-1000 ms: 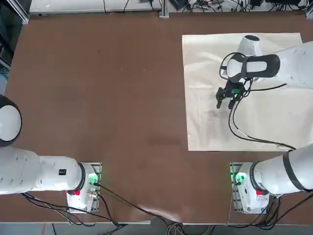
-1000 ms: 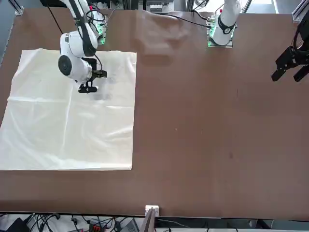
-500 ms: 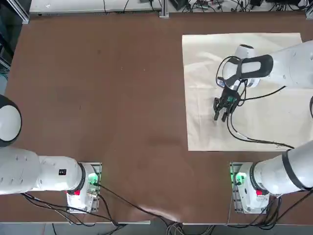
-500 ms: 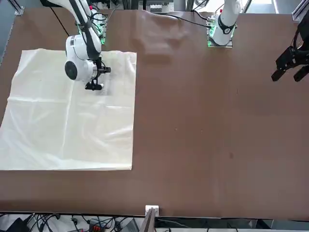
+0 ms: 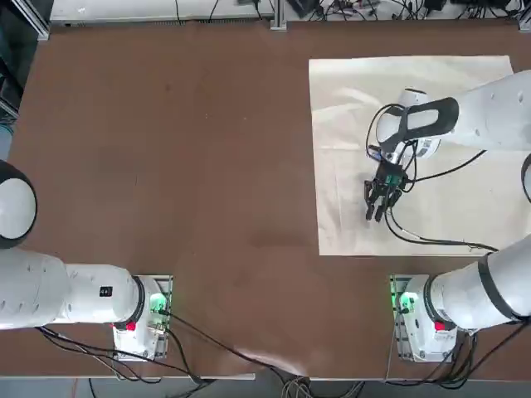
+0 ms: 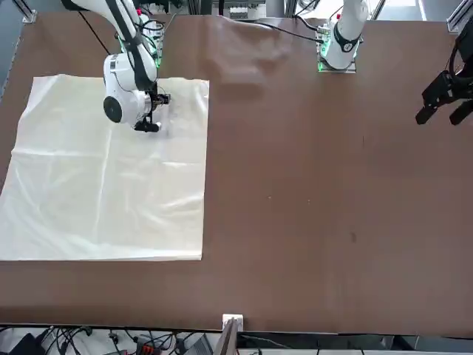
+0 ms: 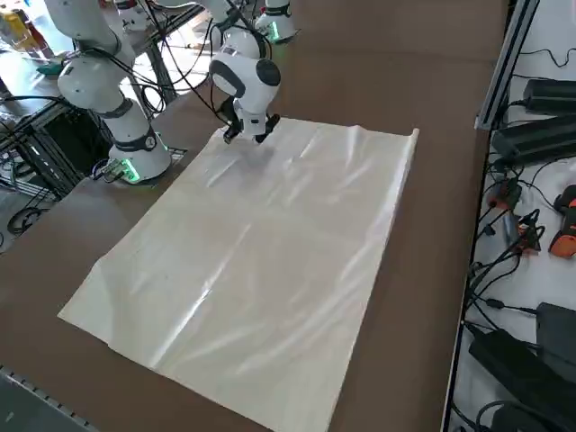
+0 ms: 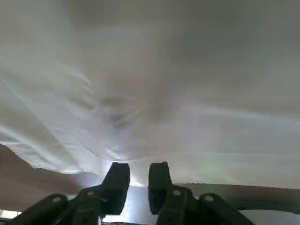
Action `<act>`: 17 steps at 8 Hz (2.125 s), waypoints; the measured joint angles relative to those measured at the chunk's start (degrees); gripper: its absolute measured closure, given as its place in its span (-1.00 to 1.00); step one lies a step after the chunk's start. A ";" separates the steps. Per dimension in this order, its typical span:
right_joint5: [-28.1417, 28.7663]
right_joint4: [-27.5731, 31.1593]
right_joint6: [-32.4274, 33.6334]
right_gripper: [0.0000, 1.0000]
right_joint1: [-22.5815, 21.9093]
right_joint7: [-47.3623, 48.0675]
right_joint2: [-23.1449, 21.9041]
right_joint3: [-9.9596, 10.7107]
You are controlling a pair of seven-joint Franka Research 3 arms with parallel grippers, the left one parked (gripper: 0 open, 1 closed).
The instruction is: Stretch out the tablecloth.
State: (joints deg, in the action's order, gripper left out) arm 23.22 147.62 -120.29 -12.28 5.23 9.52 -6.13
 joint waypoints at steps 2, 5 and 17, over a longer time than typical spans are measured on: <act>0.80 0.03 -0.39 0.52 0.01 0.00 1.79 0.00; 2.81 0.00 -0.72 0.71 -0.02 0.00 2.37 -0.04; 11.99 -0.73 -7.82 0.71 -1.14 -0.08 5.54 -7.39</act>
State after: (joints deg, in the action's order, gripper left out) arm 35.21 146.88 -128.11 -13.42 5.15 15.06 -13.51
